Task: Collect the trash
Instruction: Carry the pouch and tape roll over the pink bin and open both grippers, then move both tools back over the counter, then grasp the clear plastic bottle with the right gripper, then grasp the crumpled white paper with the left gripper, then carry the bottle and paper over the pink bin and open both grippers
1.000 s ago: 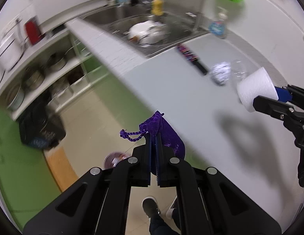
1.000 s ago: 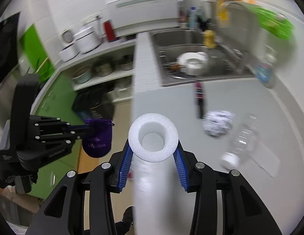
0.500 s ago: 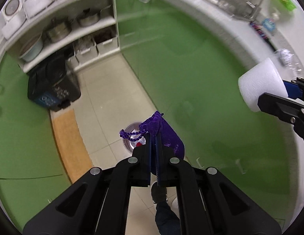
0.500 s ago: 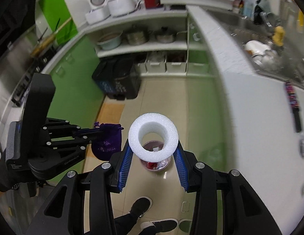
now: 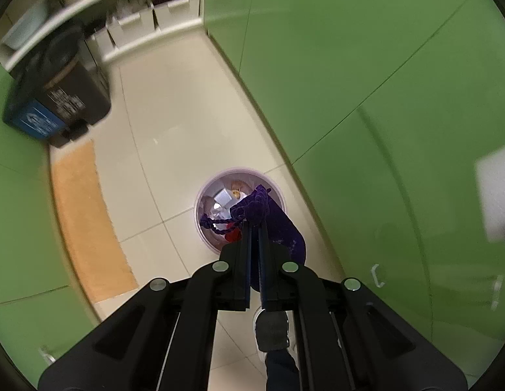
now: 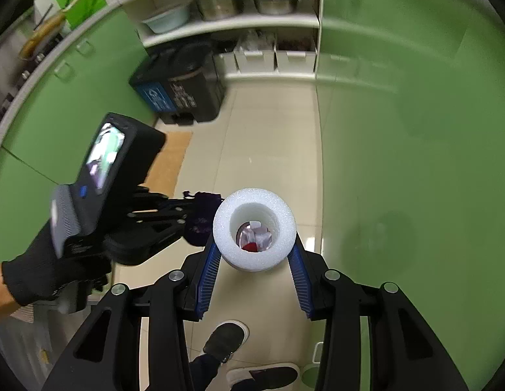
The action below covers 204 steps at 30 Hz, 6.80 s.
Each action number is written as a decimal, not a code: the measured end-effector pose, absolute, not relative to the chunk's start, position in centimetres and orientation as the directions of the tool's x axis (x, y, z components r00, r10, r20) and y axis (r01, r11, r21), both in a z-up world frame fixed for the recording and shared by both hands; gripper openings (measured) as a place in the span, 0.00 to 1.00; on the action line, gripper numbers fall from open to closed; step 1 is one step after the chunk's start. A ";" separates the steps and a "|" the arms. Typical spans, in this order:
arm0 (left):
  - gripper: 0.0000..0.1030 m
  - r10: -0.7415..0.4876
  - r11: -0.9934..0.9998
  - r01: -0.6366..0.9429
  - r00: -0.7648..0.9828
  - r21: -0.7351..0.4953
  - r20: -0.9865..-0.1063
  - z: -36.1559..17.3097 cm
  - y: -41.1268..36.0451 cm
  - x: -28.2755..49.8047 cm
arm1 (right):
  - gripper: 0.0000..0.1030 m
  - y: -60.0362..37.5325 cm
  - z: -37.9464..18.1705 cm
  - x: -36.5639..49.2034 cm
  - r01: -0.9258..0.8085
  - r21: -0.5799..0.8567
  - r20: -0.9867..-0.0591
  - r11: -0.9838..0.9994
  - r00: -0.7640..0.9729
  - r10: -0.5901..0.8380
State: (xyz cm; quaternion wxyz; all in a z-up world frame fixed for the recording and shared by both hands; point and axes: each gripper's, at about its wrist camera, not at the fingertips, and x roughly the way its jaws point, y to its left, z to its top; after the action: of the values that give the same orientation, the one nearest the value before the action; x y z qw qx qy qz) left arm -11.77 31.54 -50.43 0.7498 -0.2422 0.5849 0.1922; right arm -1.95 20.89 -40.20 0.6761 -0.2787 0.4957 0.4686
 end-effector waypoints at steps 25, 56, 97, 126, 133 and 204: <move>0.97 0.030 0.727 -0.677 0.198 -0.114 -0.980 -61.6 34.1 -15.9 | 0.40 23.8 -56.2 -1.5 -0.891 0.126 -0.954 0.436 0.012 0.301; 0.97 0.045 0.652 -0.748 0.204 -0.126 -0.978 -58.9 32.4 -23.7 | 0.94 29.3 -65.2 -2.1 -0.921 0.055 -0.980 0.385 0.024 0.196; 0.97 0.084 0.933 -0.340 0.520 -0.116 -0.850 -11.0 21.4 -12.6 | 0.94 5.4 -10.0 -1.5 -0.644 0.044 -0.788 0.764 0.447 0.423; 0.97 -0.059 0.991 -0.074 0.507 -0.111 -0.860 -10.6 6.9 6.0 | 0.94 -10.0 -12.5 16.0 -0.353 0.065 -0.849 0.934 0.472 0.237; 0.97 -0.053 0.990 -0.092 0.485 -0.111 -0.873 -11.6 6.7 7.9 | 0.94 -8.7 -14.7 19.3 -0.356 0.075 -0.879 0.931 0.417 0.230; 0.34 -0.074 0.996 0.086 0.479 -0.038 -0.875 -13.2 0.6 19.5 | 0.60 -16.6 -10.6 17.6 -0.379 0.086 -0.844 0.921 0.464 0.269</move>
State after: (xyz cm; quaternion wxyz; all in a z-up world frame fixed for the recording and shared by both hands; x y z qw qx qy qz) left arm 19.53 0.64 -13.22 0.8599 0.0056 0.5083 -0.0465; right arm 17.61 -16.62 -10.64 0.8536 -0.0568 0.4817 0.1899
